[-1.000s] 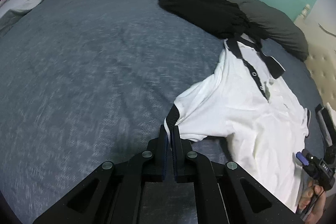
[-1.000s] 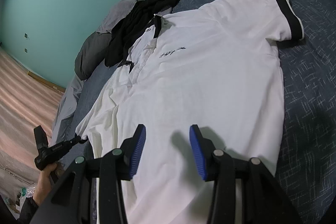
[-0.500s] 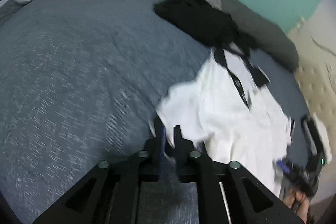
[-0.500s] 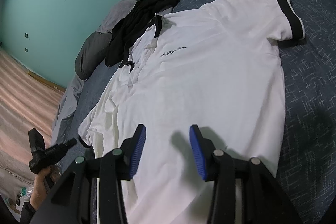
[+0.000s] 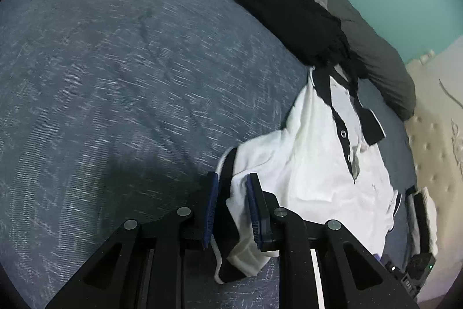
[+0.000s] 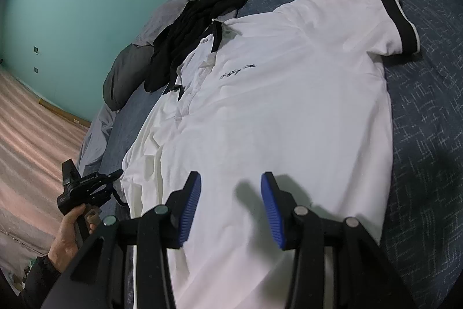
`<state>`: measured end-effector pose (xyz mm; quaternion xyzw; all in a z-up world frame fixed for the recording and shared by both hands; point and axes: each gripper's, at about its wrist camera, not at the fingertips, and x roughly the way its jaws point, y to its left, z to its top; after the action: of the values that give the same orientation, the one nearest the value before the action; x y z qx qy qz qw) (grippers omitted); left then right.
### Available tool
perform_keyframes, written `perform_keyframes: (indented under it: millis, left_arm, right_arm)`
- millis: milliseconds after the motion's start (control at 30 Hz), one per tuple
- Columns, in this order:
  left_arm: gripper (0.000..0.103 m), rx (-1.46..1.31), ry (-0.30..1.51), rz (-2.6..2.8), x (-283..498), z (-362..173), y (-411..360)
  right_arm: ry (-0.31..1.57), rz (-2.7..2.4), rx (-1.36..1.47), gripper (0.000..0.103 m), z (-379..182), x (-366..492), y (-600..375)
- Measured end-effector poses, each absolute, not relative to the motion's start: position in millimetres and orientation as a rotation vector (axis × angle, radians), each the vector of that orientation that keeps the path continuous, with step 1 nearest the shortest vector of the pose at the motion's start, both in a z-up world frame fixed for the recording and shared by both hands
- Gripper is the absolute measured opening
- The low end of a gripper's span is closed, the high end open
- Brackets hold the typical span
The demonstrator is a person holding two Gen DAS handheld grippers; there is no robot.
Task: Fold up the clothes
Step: 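Fold the grasped sleeve across the polo body with the left gripper, then open the left gripper to release the folded sleeve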
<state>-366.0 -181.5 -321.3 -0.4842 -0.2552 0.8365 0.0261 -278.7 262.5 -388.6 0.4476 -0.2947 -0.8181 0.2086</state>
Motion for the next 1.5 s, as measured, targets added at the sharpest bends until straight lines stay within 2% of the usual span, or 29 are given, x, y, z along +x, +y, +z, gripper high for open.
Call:
perform_keyframes:
  millis: [67,133,333,500,600,633,667,833,1067,1267,1500]
  left_arm:
    - [0.010,-1.483,-0.738,2.607,-362.5,-315.1,-177.1]
    - [0.008,-1.449,-0.707,2.666,-357.9,-305.9,-177.6]
    - [0.006,-1.311,-0.652,2.899,-346.4,-265.2,-200.0]
    - [0.006,-1.278,-0.690,2.981,-353.8,-247.0,-222.9]
    - [0.006,-1.302,-0.735,2.987,-365.4,-250.2,-231.5]
    - [0.000,-1.325,-0.770,2.973,-371.0,-254.6,-234.1]
    - [0.000,-1.353,-0.793,2.970,-376.0,-259.4,-235.8]
    - [0.000,-1.414,-0.693,2.914,-388.2,-270.5,-221.4]
    - [0.000,-1.373,-0.751,2.870,-357.1,-274.1,-211.1]
    - [0.000,-1.288,-0.671,2.828,-310.2,-275.8,-169.4]
    - [0.000,-1.246,-0.665,2.740,-279.7,-295.1,-127.6]
  right_arm:
    - [-0.820,-2.276,1.245,0.044,-388.4,-278.8,262.3]
    - [-0.819,-2.275,1.244,0.044,-388.2,-278.8,261.9]
    - [-0.821,-2.275,1.242,0.044,-387.9,-277.9,262.0]
    - [-0.817,-2.273,1.242,0.044,-388.0,-278.1,261.0]
    - [-0.816,-2.273,1.242,0.044,-388.0,-278.4,261.4]
    - [-0.816,-2.274,1.242,0.044,-388.0,-278.5,261.8]
    - [-0.816,-2.275,1.242,0.044,-388.1,-278.6,261.8]
    - [-0.815,-2.275,1.244,0.044,-389.0,-279.0,261.4]
    - [-0.816,-2.274,1.247,0.044,-389.3,-279.4,261.2]
    - [-0.823,-2.282,1.251,0.044,-389.4,-280.4,265.6]
    - [-0.899,-2.330,1.245,0.045,-385.6,-289.3,294.9]
